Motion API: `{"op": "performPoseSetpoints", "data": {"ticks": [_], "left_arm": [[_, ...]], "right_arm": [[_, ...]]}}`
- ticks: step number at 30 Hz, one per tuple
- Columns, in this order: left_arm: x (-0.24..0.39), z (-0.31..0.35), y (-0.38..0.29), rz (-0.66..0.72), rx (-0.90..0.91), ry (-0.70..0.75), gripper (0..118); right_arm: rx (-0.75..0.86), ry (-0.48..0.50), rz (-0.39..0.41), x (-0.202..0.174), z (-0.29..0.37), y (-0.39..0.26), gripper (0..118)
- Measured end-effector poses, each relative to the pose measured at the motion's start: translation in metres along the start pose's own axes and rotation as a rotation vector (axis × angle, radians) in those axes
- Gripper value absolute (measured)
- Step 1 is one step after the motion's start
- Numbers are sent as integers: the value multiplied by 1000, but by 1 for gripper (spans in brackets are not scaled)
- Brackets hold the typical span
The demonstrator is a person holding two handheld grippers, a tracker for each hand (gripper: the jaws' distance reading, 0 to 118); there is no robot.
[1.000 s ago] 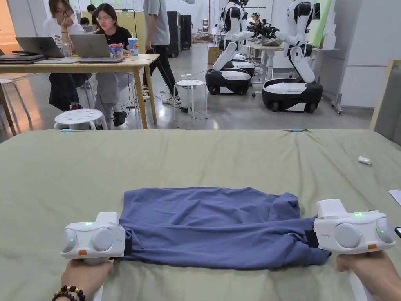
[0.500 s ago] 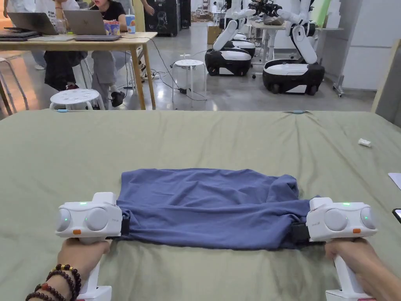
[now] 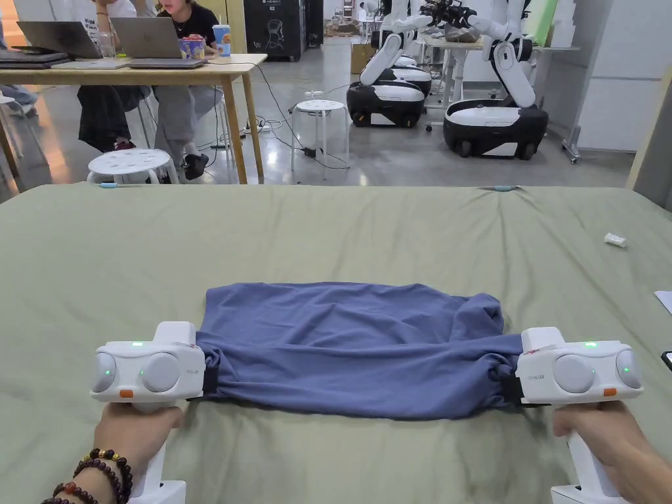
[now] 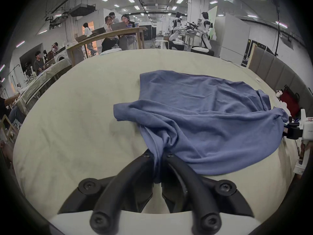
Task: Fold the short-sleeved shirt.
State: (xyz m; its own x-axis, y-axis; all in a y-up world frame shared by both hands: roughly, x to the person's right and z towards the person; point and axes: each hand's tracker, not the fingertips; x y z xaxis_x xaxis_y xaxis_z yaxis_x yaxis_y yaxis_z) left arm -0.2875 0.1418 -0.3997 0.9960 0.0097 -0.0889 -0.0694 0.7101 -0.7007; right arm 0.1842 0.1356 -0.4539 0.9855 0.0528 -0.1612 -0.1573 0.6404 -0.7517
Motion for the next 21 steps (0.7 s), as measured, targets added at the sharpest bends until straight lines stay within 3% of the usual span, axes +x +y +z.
{"op": "performPoseSetpoints", "data": {"ticks": [12, 16, 21], "left_arm": [[-4, 35, -15, -35, 21, -31, 5], [-11, 57, -36, -112, 15, -24, 5], [-19, 84, -65, -85, -16, -75, 5]], "right_arm": [[26, -10, 32, 4, 38, -18, 14], [30, -21, 59, 9, 70, -43, 14], [-1, 3, 85, 13, 93, -75, 14]]}}
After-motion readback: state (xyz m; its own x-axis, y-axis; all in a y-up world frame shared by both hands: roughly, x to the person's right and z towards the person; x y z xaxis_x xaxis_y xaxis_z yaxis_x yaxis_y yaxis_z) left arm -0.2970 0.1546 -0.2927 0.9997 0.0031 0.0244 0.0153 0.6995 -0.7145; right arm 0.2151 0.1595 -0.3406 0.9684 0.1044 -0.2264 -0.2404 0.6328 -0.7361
